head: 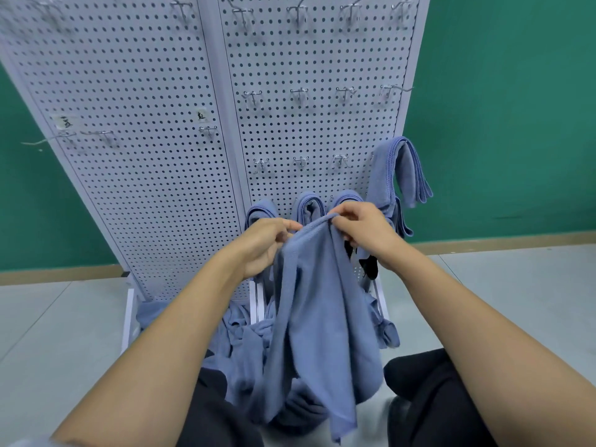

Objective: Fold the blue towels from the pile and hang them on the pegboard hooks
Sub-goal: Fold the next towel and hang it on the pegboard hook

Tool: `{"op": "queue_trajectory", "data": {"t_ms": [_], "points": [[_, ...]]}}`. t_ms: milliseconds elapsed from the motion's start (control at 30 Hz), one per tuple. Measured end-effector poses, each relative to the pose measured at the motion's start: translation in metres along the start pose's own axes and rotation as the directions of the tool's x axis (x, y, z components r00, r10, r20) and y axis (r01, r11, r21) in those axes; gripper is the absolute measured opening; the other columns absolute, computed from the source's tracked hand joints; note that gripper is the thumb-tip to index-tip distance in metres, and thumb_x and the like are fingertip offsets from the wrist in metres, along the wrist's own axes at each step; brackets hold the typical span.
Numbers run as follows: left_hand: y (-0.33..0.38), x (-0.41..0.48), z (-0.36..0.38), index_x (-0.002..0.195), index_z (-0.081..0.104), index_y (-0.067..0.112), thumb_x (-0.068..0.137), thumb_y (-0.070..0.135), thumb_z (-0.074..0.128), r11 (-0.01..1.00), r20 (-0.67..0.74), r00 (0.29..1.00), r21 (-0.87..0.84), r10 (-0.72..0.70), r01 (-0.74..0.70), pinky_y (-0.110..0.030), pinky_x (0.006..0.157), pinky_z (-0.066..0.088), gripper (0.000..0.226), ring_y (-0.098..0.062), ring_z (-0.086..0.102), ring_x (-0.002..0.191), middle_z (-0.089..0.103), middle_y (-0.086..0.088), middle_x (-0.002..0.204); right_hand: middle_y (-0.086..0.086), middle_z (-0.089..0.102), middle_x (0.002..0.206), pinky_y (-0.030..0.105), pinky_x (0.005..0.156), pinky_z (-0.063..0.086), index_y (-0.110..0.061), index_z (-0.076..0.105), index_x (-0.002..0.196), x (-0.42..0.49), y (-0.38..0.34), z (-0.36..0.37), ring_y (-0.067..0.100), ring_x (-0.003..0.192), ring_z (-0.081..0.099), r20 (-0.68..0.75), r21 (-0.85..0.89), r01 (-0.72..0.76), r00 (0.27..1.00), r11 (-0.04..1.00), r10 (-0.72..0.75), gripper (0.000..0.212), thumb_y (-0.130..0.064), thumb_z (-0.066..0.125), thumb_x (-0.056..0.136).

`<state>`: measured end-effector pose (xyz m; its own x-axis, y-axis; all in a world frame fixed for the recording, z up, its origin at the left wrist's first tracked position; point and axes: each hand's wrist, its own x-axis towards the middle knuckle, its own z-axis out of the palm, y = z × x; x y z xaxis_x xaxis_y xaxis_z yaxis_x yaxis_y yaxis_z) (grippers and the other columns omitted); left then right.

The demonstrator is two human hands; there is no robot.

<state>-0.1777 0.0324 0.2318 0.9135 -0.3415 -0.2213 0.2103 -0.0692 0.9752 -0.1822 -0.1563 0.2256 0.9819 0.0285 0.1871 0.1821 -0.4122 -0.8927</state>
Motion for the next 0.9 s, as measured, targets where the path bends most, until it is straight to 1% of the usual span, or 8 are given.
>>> {"op": "queue_trajectory", "data": {"t_ms": [67,133,333,400,500,667,767,900], "points": [[-0.002,0.0,0.001,0.084,0.067,0.012,0.096,0.038,0.05,0.996,0.116,0.99,0.047,-0.085,0.08,-0.024,0.058,0.052,0.034,-0.015,0.064,0.062,0.069,-0.003,0.074,-0.007,0.056,0.063,0.015,0.053,0.038,-0.016,0.065,0.088,0.001,0.001,0.002,0.006,0.052,0.045,-0.056,-0.033,0.057,0.997,0.998,-0.058,0.015,-0.007,0.055,0.092],[-0.007,0.001,0.005,0.1,0.069,0.012,0.075,0.056,0.071,0.959,0.187,0.973,0.272,-0.138,0.084,-0.036,0.089,0.053,0.051,-0.019,0.068,0.09,0.072,-0.004,0.097,-0.01,0.057,0.067,0.015,0.058,0.038,-0.016,0.065,0.088,0.003,-0.002,0.005,0.004,0.056,0.047,-0.117,-0.075,0.107,0.986,0.991,-0.115,0.015,-0.005,0.055,0.09],[-0.016,0.002,0.018,0.12,0.06,0.005,0.074,0.03,0.08,0.801,0.309,0.883,0.588,-0.352,0.114,-0.046,0.099,0.049,0.055,-0.028,0.066,0.107,0.069,-0.012,0.114,-0.001,0.06,0.067,0.018,0.056,0.046,-0.011,0.064,0.09,0.007,-0.005,0.009,0.006,0.054,0.054,-0.287,0.124,0.139,0.953,0.983,-0.098,0.015,-0.003,0.052,0.092],[-0.018,0.006,0.019,0.116,0.061,0.001,0.08,0.024,0.074,0.875,0.242,0.919,0.45,-0.31,0.177,-0.043,0.1,0.048,0.045,-0.03,0.066,0.104,0.069,-0.015,0.111,-0.001,0.062,0.074,0.017,0.057,0.05,-0.011,0.063,0.093,0.005,-0.005,0.012,0.007,0.059,0.058,-0.261,0.197,0.139,0.962,0.971,-0.084,0.014,-0.002,0.053,0.092],[-0.017,0.012,0.009,0.094,0.063,0.006,0.093,0.017,0.055,0.982,0.185,0.965,-0.008,-0.186,0.19,-0.034,0.09,0.049,0.013,-0.021,0.065,0.085,0.067,-0.012,0.095,-0.002,0.059,0.09,0.016,0.059,0.052,-0.013,0.058,0.1,0.005,-0.002,0.011,0.009,0.064,0.062,-0.241,0.247,0.105,0.97,0.963,-0.044,0.01,-0.006,0.057,0.093],[-0.003,0.006,-0.009,0.075,0.076,0.01,0.1,0.021,0.044,0.827,0.096,0.993,-0.562,0.066,-0.001,-0.028,0.084,0.056,0.041,-0.015,0.07,0.087,0.072,-0.007,0.092,-0.001,0.054,0.075,0.024,0.064,0.051,-0.015,0.052,0.082,0.001,0.008,0.001,0.01,0.06,0.056,-0.207,0.287,-0.001,0.976,0.958,0.063,0.013,-0.015,0.057,0.094],[0.007,-0.003,-0.007,0.075,0.074,0.01,0.1,0.022,0.041,0.765,0.054,0.988,-0.639,0.145,-0.077,-0.027,0.093,0.052,0.043,-0.012,0.069,0.09,0.071,-0.004,0.091,0.003,0.055,0.075,0.021,0.062,0.05,-0.008,0.054,0.084,-0.003,0.009,-0.002,0.011,0.062,0.052,-0.104,0.302,-0.085,0.987,0.95,0.121,0.019,-0.022,0.053,0.097],[0.013,-0.008,-0.002,0.066,0.071,0.017,0.096,0.022,0.044,0.706,0.024,0.976,-0.695,0.217,-0.14,-0.02,0.076,0.056,0.041,-0.004,0.068,0.076,0.069,0.006,0.072,0.0,0.058,0.082,0.019,0.063,0.049,-0.012,0.056,0.091,-0.006,0.013,0.001,0.01,0.067,0.054,0.022,0.253,-0.147,0.989,0.956,0.146,0.018,-0.024,0.047,0.1]]}}
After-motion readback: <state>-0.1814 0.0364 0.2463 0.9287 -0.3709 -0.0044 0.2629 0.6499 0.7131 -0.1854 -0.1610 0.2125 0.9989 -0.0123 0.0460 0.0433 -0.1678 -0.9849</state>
